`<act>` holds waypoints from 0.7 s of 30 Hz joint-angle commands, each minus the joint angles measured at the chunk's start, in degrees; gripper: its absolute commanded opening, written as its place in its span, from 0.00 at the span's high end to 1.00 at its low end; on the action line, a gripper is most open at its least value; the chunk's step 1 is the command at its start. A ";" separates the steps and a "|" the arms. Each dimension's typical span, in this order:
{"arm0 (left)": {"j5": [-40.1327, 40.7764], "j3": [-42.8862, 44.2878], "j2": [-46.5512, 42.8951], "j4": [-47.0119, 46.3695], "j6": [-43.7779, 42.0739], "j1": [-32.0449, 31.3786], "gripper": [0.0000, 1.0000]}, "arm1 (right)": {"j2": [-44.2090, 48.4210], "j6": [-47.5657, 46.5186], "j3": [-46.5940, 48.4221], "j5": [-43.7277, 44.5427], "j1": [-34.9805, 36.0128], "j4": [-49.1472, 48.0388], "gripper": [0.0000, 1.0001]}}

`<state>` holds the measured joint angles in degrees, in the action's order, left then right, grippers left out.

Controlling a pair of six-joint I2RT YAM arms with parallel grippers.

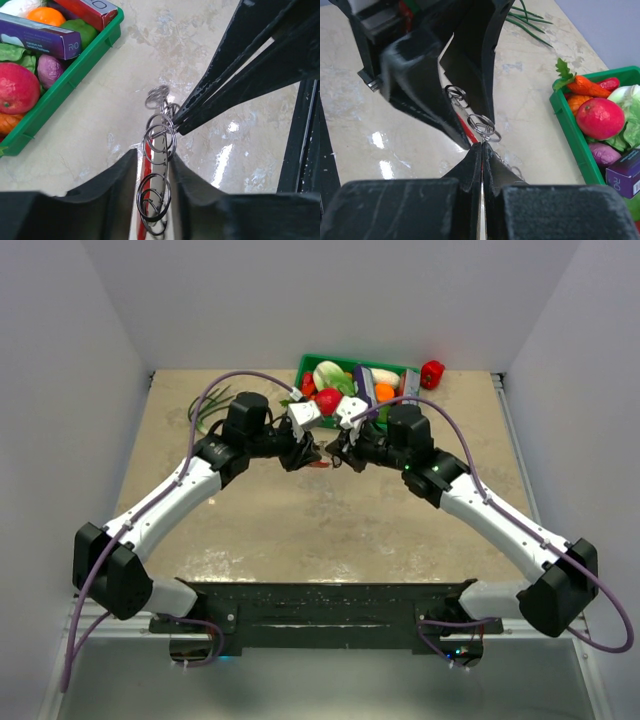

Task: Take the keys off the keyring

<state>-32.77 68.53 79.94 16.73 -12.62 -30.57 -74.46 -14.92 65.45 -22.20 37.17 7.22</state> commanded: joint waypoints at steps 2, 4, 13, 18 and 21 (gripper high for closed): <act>0.69 0.99 -0.14 -2.23 -0.12 -0.37 0.70 | 2.30 1.03 3.02 -2.33 -0.08 -2.21 1.00; 0.96 0.99 -0.14 -2.23 -0.12 -0.37 0.75 | 2.30 0.94 3.02 -2.41 -0.16 -2.21 1.00; 1.05 0.73 -0.66 -3.02 0.58 -0.37 1.00 | 2.82 -0.29 2.40 -1.71 -0.17 -2.21 1.00; -0.53 1.08 -1.45 -2.67 0.32 -0.20 1.00 | 3.53 -0.38 3.10 -2.32 -1.30 -1.51 0.80; -2.99 1.60 -1.89 -2.23 -0.03 0.24 1.00 | 4.40 -0.81 3.72 -5.30 -4.02 -0.99 0.60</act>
<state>-32.60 68.53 79.92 16.84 -12.60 -30.79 -73.28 -15.03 65.67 -23.86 36.16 7.29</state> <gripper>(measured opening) 0.185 0.304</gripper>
